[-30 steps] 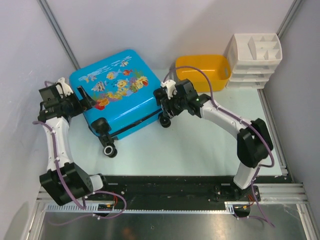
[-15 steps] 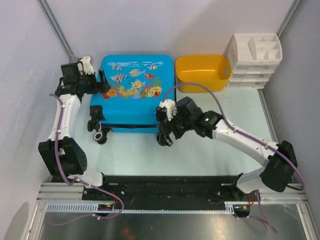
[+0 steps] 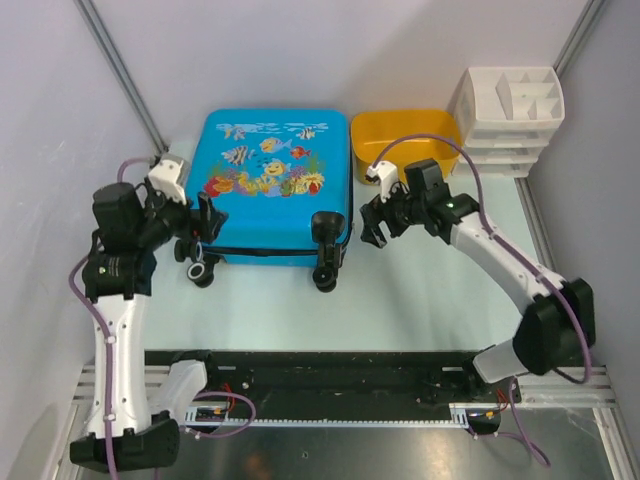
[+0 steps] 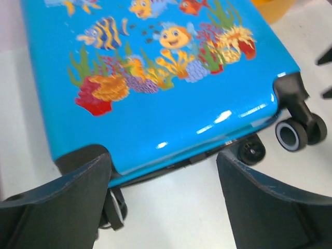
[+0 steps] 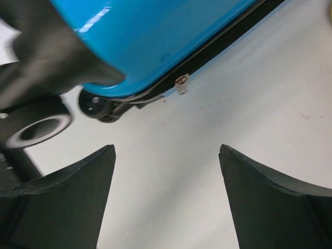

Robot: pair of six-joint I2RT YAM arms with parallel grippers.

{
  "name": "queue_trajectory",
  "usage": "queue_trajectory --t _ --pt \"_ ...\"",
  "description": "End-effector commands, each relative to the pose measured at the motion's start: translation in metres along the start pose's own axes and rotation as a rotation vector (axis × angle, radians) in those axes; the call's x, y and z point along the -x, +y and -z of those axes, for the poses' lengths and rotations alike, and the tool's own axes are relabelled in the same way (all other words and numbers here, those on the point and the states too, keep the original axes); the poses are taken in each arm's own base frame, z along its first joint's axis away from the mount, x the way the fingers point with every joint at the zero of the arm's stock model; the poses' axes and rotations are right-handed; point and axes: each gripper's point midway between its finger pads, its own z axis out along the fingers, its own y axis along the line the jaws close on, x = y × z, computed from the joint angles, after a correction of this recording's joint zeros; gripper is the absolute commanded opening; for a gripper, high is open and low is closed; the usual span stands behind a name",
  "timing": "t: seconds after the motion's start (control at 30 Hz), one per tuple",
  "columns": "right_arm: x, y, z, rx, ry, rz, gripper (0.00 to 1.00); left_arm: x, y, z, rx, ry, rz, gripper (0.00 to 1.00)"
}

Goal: Open, take out, and arrange the luggage

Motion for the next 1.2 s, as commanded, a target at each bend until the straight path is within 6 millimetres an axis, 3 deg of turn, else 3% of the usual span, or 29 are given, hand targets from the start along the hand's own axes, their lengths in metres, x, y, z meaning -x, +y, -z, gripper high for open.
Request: queue_trajectory --t 0.0,0.13,0.23,0.27,0.33,0.37,0.43,0.5,0.53,0.57,0.6,0.7,0.77,0.83,0.87,0.97,1.07,1.17 --pt "0.012 -0.021 -0.038 0.007 -0.045 0.136 0.84 -0.064 -0.020 -0.005 -0.115 0.180 0.063 0.83" --pt "0.013 0.012 -0.068 0.136 -0.063 0.187 0.84 -0.096 -0.010 -0.015 -0.065 0.275 0.118 0.80" --pt "0.020 0.038 -0.085 0.195 -0.094 0.222 0.85 -0.103 -0.003 -0.023 -0.053 0.317 0.151 0.79" --pt "0.020 0.056 -0.091 0.230 -0.095 0.243 0.84 -0.104 0.001 -0.024 -0.040 0.323 0.157 0.80" --pt "0.025 0.074 -0.097 0.256 -0.118 0.268 0.84 -0.108 0.018 -0.030 0.010 0.357 0.165 0.82" --pt "0.025 0.091 -0.103 0.287 -0.121 0.284 0.84 -0.116 0.036 -0.034 0.051 0.390 0.195 0.83" --pt "0.024 0.110 -0.107 0.320 -0.123 0.300 0.84 -0.113 0.074 -0.030 0.144 0.387 0.241 0.83" --pt "0.024 0.137 -0.113 0.365 -0.139 0.310 0.84 -0.116 0.098 -0.037 0.150 0.403 0.283 0.83" --pt "0.026 0.147 -0.115 0.382 -0.150 0.310 0.84 -0.100 0.112 -0.038 0.167 0.374 0.273 0.83" --pt "0.034 0.159 -0.116 0.396 -0.189 0.322 0.84 -0.099 0.120 -0.044 0.153 0.371 0.290 0.83" --pt "0.036 0.179 -0.116 0.429 -0.201 0.315 0.85 -0.080 0.124 -0.045 0.139 0.333 0.249 0.84" --pt "0.046 0.213 -0.106 0.485 -0.246 0.303 0.87 -0.053 0.110 -0.051 0.092 0.286 0.144 0.87" --pt "0.047 0.218 -0.096 0.496 -0.236 0.283 0.87 -0.035 0.088 -0.054 0.065 0.265 0.054 0.89" --pt "0.041 0.204 -0.082 0.466 -0.186 0.238 0.87 -0.032 0.066 -0.053 0.020 0.253 0.044 0.89" --pt "0.031 0.192 -0.078 0.444 -0.131 0.205 0.87 -0.024 0.041 -0.047 -0.026 0.224 0.012 0.90" --pt "0.027 0.152 -0.055 0.377 -0.102 0.123 0.87 -0.023 -0.010 -0.033 -0.116 0.188 -0.017 0.93" --pt "0.027 0.121 -0.040 0.314 -0.107 0.105 0.86 -0.036 -0.045 -0.021 -0.182 0.198 0.018 0.93" --pt "0.026 0.090 -0.042 0.254 -0.105 0.080 0.86 -0.057 -0.078 -0.009 -0.282 0.225 0.077 0.93"
